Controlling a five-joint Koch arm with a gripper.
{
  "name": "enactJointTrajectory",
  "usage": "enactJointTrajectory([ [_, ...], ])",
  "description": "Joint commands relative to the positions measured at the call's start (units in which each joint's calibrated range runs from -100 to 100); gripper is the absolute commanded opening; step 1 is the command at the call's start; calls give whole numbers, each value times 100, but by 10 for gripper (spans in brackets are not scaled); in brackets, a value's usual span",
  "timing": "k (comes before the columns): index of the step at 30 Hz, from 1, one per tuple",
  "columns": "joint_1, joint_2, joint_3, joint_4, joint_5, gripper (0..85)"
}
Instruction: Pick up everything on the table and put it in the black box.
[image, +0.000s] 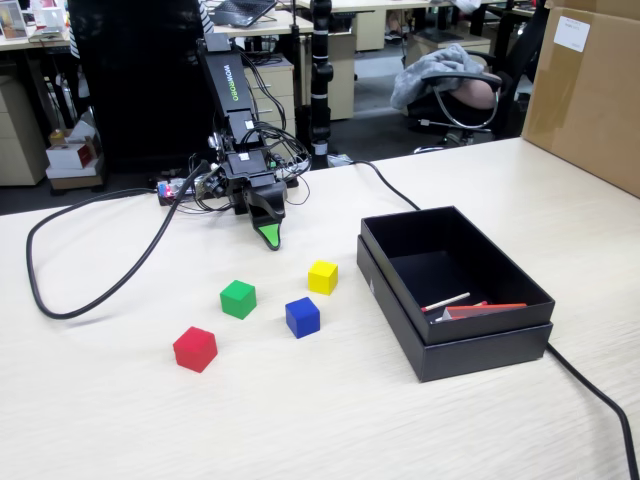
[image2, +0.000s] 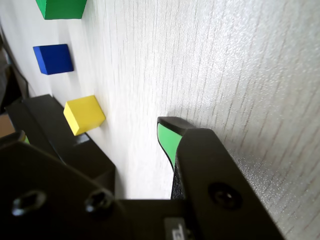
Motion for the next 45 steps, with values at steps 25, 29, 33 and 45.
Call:
enactJointTrajectory([
  [25,10,29,-93,-228,-15,499],
  [29,10,40,-57,-228,-15,499],
  [33,0,40,-48,-228,-10,499],
  [45,-34,166,97,-245,-10,499],
])
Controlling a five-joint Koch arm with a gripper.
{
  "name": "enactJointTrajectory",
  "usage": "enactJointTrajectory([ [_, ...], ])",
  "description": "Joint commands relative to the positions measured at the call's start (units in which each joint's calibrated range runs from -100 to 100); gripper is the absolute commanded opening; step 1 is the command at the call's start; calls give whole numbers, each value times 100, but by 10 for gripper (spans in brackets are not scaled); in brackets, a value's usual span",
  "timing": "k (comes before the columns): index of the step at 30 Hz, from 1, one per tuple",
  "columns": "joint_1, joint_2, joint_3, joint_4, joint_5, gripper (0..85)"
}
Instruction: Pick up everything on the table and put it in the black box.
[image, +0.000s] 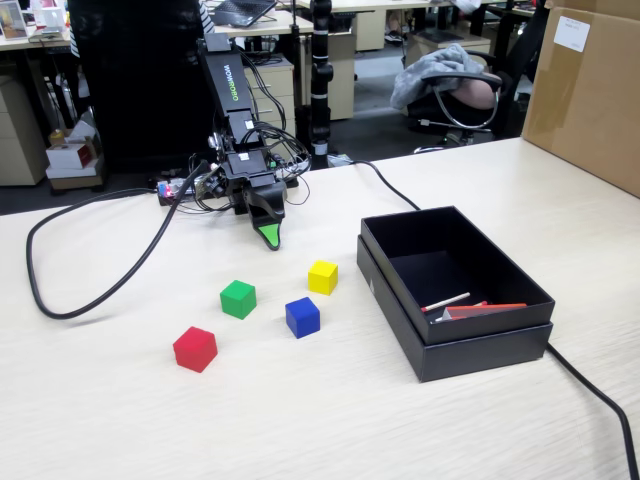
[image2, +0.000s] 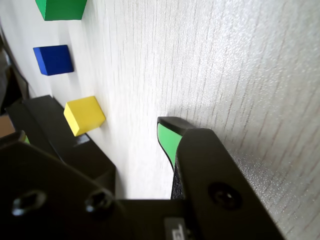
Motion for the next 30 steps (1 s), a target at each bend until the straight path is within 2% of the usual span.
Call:
enactJointTrajectory([
  [1,-24,163,124,-307,-10,499],
  [4,-107,301,623,-998,-10,499],
  [7,-190,530,1076,-1214,-20,499],
  [9,-205,760,1729,-1844,-24,496],
  [10,-225,1058,2464,-2570,-20,495],
  [14,-332,1976,3823,-3451,-20,489],
  [22,-611,3583,5727,-4445,-239,475],
  [30,-767,5074,6988,-5447,-234,475],
])
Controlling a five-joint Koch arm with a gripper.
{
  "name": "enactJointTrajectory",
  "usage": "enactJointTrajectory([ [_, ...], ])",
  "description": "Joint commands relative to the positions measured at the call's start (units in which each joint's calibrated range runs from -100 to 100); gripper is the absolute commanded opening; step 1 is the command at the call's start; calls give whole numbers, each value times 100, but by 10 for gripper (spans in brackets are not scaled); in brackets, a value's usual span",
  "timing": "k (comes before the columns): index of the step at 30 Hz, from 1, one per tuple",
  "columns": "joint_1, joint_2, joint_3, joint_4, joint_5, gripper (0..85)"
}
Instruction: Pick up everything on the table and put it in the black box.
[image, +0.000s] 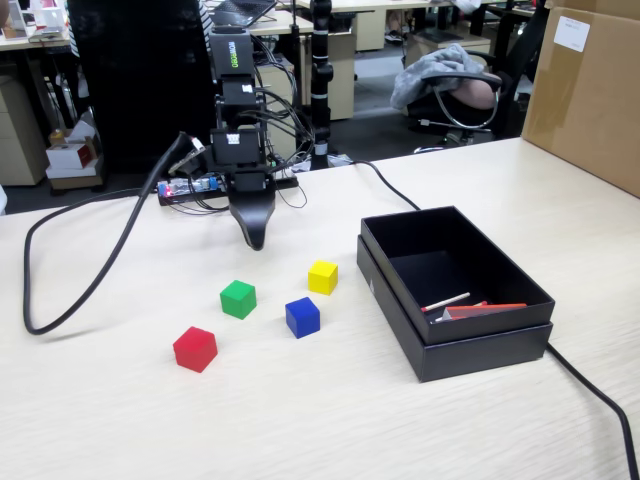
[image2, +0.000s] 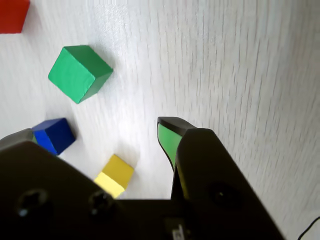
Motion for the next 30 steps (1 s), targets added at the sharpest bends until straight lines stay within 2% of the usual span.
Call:
enactJointTrajectory([
  [1,-49,481,725,-382,-24,475],
  [13,-298,3029,2311,-573,-68,475],
  [24,-293,4130,2810,-573,-49,472],
  [30,-298,4440,3000,-573,-78,346],
])
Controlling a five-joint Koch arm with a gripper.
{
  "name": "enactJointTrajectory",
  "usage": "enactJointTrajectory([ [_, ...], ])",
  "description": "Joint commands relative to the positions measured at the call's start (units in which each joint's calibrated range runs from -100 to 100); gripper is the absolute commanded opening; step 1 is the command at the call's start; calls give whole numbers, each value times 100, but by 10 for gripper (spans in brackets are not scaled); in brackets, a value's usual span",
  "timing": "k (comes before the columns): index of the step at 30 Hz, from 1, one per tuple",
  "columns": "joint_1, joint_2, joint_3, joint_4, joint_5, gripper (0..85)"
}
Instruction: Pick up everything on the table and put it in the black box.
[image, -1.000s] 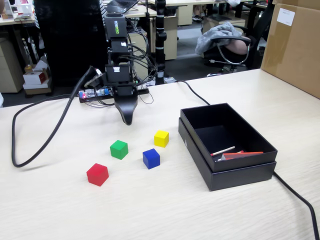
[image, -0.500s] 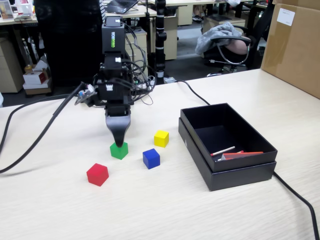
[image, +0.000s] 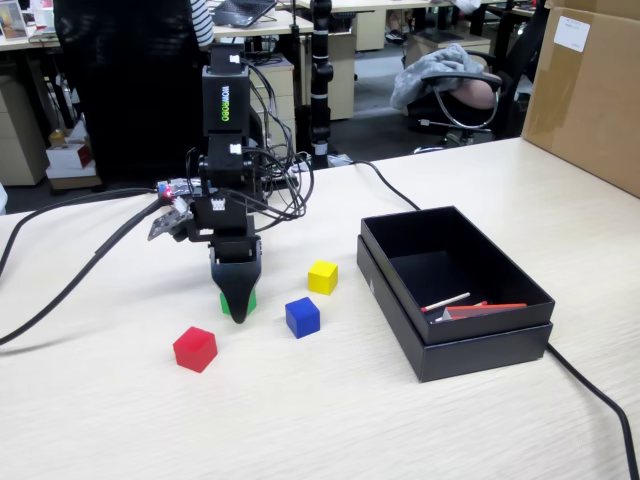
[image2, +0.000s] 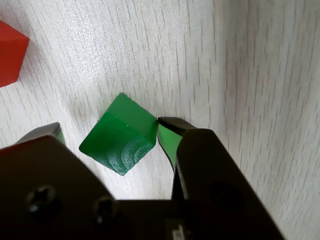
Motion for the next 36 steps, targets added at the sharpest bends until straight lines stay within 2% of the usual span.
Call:
enactJointTrajectory([
  [1,-20,-2,298,-45,-34,305],
  [4,-15,10,307,-54,-34,182],
  [9,-20,10,298,-45,-20,28],
  [14,-29,-208,289,-54,-15,9],
  [18,5,-1115,271,-175,-20,9],
  [22,337,-2411,280,-512,20,9],
  [26,1211,-3490,344,-745,215,9],
  [30,1846,-3065,942,-745,391,9],
  [31,2120,-2411,1486,-745,508,9],
  [32,2261,-1849,1966,-745,630,9],
  [36,2379,-977,2529,-745,772,9],
])
